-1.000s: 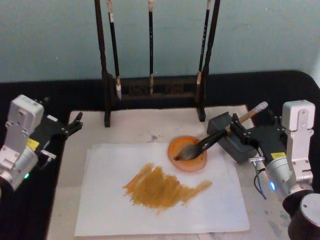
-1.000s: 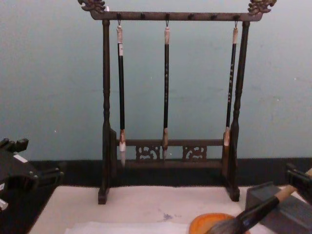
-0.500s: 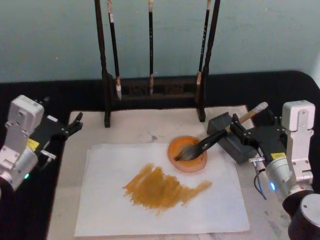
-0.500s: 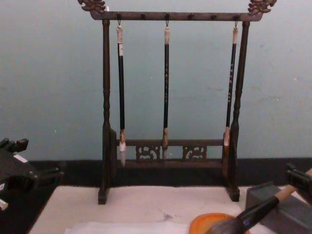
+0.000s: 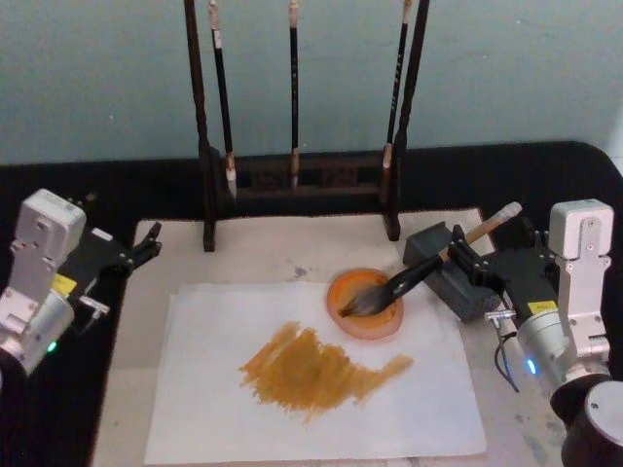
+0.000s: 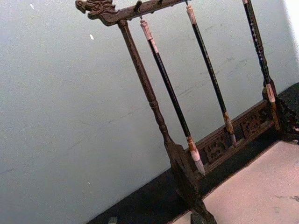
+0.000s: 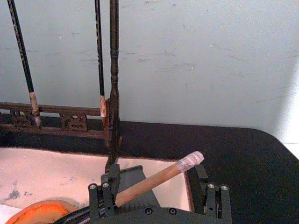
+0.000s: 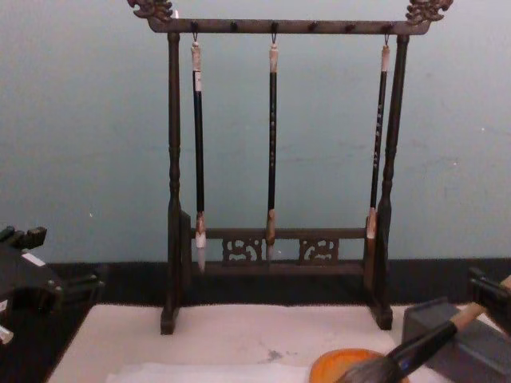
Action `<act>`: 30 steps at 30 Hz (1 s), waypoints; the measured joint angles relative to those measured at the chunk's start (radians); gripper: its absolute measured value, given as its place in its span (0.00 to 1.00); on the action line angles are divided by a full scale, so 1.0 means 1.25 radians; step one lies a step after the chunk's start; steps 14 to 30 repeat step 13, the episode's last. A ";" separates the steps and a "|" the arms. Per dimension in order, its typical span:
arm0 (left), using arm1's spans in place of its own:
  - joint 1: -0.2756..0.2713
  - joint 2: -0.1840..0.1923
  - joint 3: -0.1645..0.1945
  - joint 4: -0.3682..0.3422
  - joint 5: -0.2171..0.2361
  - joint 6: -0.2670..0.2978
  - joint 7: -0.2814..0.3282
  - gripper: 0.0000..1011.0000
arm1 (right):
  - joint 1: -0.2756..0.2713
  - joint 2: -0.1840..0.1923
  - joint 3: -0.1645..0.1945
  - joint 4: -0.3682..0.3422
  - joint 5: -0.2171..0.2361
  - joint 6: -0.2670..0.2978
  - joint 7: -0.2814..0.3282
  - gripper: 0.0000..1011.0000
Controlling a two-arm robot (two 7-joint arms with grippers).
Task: Pick up the brush from the inkstone, write on the paper, then place the brush back to its original position.
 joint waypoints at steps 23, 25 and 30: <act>0.000 0.000 0.000 0.000 0.000 0.000 0.000 1.00 | 0.000 0.000 0.000 0.000 0.000 0.000 0.000 0.99; 0.000 0.000 0.000 0.000 0.000 0.000 0.000 1.00 | 0.000 0.000 0.000 0.000 0.000 0.000 0.000 0.99; 0.000 0.000 0.000 0.000 0.000 0.000 0.000 1.00 | 0.000 0.000 0.000 0.000 0.000 0.000 0.000 0.99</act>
